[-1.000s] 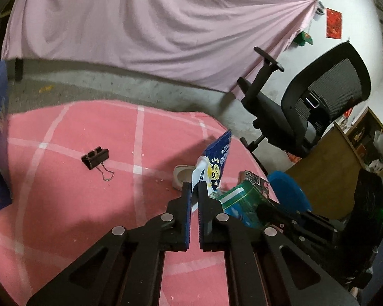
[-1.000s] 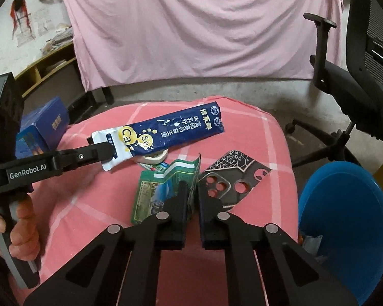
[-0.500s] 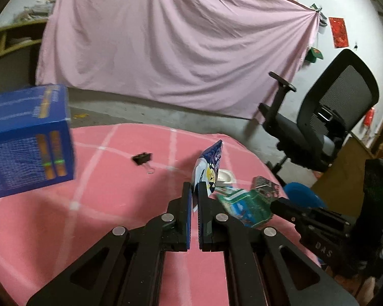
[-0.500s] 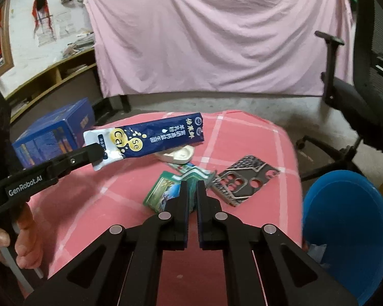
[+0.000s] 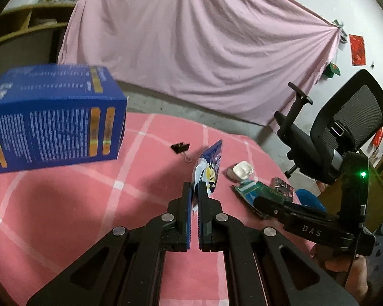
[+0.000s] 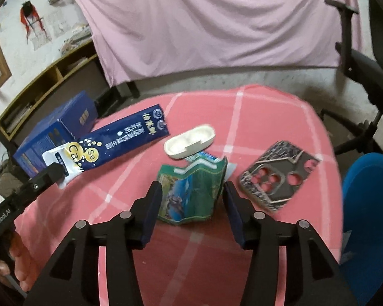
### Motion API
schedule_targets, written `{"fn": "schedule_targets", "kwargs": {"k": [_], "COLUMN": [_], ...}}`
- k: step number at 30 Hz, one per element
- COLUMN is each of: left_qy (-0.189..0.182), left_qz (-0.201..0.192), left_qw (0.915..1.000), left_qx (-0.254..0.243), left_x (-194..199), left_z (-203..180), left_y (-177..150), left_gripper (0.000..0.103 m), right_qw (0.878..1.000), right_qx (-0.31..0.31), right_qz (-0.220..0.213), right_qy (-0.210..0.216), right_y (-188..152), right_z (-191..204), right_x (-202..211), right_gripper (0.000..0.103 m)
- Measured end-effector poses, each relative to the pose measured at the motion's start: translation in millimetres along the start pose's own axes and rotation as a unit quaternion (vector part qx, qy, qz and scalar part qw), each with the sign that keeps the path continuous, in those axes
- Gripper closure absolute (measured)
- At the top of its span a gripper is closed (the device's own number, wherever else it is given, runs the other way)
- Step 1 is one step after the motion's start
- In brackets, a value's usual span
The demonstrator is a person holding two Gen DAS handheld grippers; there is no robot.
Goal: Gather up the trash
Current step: 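Close the right tool on the green packet and lift it, then carry the tube and green packet over the blue bucket with both tools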
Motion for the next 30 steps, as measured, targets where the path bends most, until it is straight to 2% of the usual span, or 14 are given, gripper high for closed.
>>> {"fn": "schedule_targets", "kwargs": {"k": [3, 5, 9, 11, 15, 19, 23, 26, 30], "left_qy": [-0.006, -0.013, -0.024, -0.029, -0.035, -0.028, -0.012, 0.002, -0.008], "left_qz": [0.024, 0.034, 0.037, 0.033, 0.010, -0.030, -0.084, -0.130, -0.182], "left_qw": [0.9994, 0.9987, 0.9982, 0.9983, 0.9992, 0.9988, 0.9935, 0.9862, 0.9752], "left_qx": [0.022, 0.035, 0.041, 0.037, 0.017, -0.025, -0.076, -0.102, -0.126], "left_x": [-9, -11, -10, -6, 6, 23, 43, 54, 69], "left_z": [10, 14, 18, 16, 10, -5, -27, -44, -69], "left_y": [3, 4, 7, 6, 6, 3, -3, -8, -13], "left_gripper": [0.101, 0.101, 0.101, 0.101, 0.101, 0.101, 0.101, 0.101, 0.101], "right_qw": [1.000, 1.000, 1.000, 1.000, 0.999, 0.995, 0.983, 0.968, 0.944], "right_qx": [-0.008, -0.005, 0.008, 0.008, 0.020, 0.047, 0.065, 0.080, 0.086], "right_qz": [0.011, 0.016, 0.015, 0.008, -0.022, -0.082, -0.161, -0.228, -0.308], "right_qy": [0.011, -0.001, -0.016, -0.013, -0.010, -0.034, -0.052, -0.061, -0.083], "right_y": [2, 3, 1, -1, -5, -10, -20, -30, -40], "right_z": [0, 3, 9, 5, 10, 23, 33, 35, 32], "right_x": [-7, -10, -9, -5, 8, 31, 60, 87, 123], "right_gripper": [0.055, 0.057, 0.085, 0.095, 0.099, 0.099, 0.099, 0.099, 0.099]}}
Point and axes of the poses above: each gripper's, at about its wrist camera, not at the fingertips, and x roughly against the way its jaws point, z to its left, y to its top, the point moved 4 cm from there along -x, roughly the way its jaws point, and after that the axes turned 12 degrees about z, right-handed, at the moved point
